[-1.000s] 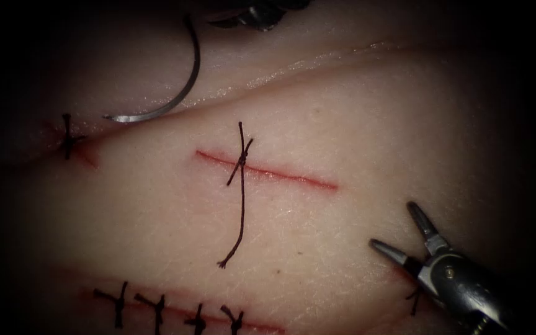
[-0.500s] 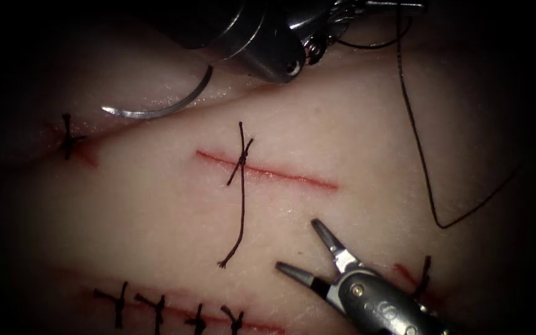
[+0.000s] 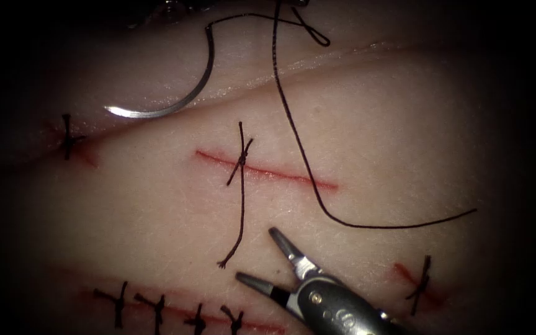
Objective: Wound Closure
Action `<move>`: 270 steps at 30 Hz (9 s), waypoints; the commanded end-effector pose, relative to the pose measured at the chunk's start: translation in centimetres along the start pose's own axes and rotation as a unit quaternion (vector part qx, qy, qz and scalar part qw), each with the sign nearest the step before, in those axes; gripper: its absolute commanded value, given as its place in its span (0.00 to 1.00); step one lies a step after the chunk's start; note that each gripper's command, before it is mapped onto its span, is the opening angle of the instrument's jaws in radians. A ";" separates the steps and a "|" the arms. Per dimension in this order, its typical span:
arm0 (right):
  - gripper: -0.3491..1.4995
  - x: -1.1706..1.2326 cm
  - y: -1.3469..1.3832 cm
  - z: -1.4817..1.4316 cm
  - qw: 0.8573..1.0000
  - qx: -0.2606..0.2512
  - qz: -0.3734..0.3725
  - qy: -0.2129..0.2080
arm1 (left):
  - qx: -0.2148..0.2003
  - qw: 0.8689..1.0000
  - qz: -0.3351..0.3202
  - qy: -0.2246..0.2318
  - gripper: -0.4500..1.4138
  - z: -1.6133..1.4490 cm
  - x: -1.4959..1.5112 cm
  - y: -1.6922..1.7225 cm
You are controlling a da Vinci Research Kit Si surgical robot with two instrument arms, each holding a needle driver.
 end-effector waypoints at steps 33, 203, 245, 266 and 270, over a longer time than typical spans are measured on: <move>0.64 0.19 0.02 0.04 1.000 0.012 0.011 0.001 | 0.074 0.977 0.192 -0.055 0.92 -1.08 -0.70 0.90; 0.86 0.28 -0.07 0.42 0.922 0.106 -0.367 0.063 | 0.056 0.919 -0.073 -0.383 0.71 -3.09 -2.93 0.89; 0.66 0.54 0.00 -0.27 0.954 0.118 -0.276 0.013 | 0.039 0.981 0.027 -0.186 0.41 -2.30 -1.20 0.72; 0.74 0.56 -0.18 -0.09 0.957 0.120 -0.265 0.021 | 0.073 0.880 0.279 -0.378 0.46 -1.26 -1.64 0.36; 0.74 0.56 -0.18 -0.10 0.956 0.121 -0.265 0.021 | 0.059 0.868 0.292 -0.398 0.47 -1.26 -1.71 0.37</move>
